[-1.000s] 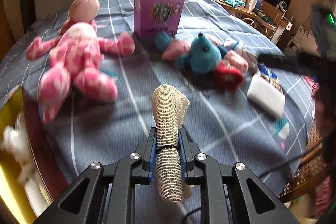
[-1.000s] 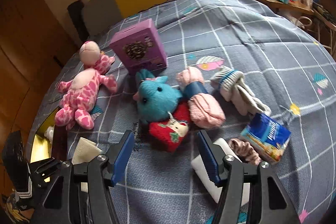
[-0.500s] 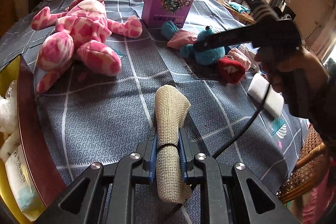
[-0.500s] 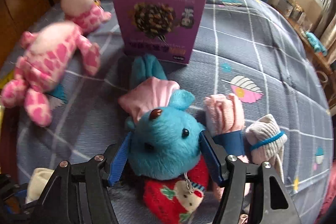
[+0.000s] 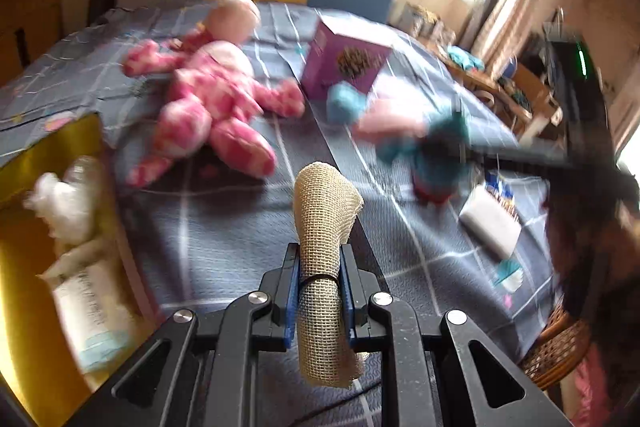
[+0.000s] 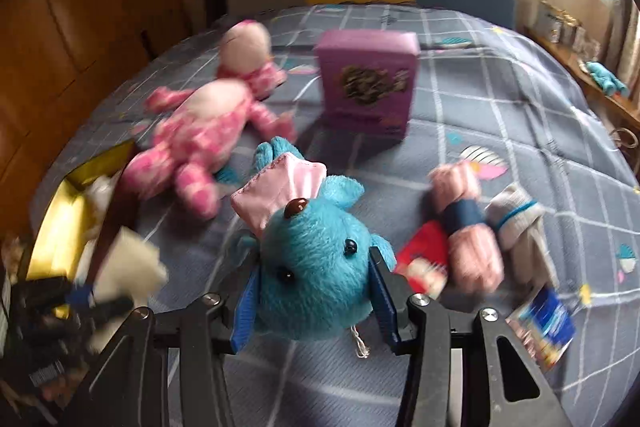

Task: Organize soft objects
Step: 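Place the burlap roll in the tin with left tool while right tool grasps blue plush, then carry the blue plush toy into the gold tin and open the right tool, then move the left tool to the red sock and grasp it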

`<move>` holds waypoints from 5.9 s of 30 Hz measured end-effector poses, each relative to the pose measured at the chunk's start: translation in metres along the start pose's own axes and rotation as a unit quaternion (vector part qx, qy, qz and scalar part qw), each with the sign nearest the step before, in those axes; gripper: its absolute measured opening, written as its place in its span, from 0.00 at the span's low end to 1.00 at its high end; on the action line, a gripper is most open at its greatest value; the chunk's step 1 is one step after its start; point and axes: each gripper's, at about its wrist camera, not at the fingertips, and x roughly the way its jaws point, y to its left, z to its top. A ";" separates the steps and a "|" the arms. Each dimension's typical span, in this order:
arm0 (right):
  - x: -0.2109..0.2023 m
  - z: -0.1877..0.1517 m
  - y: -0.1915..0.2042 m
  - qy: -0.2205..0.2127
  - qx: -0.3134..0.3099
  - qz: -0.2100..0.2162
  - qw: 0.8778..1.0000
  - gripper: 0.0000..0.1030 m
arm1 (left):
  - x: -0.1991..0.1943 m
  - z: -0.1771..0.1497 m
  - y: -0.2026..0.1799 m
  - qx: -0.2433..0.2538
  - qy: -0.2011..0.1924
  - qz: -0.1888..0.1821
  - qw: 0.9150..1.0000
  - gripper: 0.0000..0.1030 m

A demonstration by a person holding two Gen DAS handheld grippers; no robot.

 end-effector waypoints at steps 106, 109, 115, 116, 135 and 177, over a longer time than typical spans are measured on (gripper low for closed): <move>0.077 -0.032 0.296 0.081 -0.142 0.203 0.965 0.61 | -0.185 -0.060 0.203 -0.242 -0.141 0.340 0.898 0.72; 0.068 -0.031 0.288 0.064 -0.134 0.204 0.968 0.62 | -0.182 -0.059 0.198 -0.233 -0.141 0.340 0.900 0.72; 0.051 -0.028 0.279 0.033 -0.122 0.186 0.974 0.62 | -0.178 -0.058 0.189 -0.223 -0.139 0.336 0.905 0.72; 0.048 -0.028 0.275 0.026 -0.119 0.180 0.976 0.62 | -0.177 -0.058 0.186 -0.220 -0.139 0.334 0.906 0.72; -0.007 -0.032 0.192 -0.059 -0.080 0.075 0.992 0.62 | -0.156 -0.052 0.151 -0.164 -0.124 0.309 0.928 0.73; -0.117 -0.057 -0.117 -0.149 0.211 -0.218 0.941 0.62 | -0.050 0.015 0.010 0.039 -0.046 0.171 0.983 0.73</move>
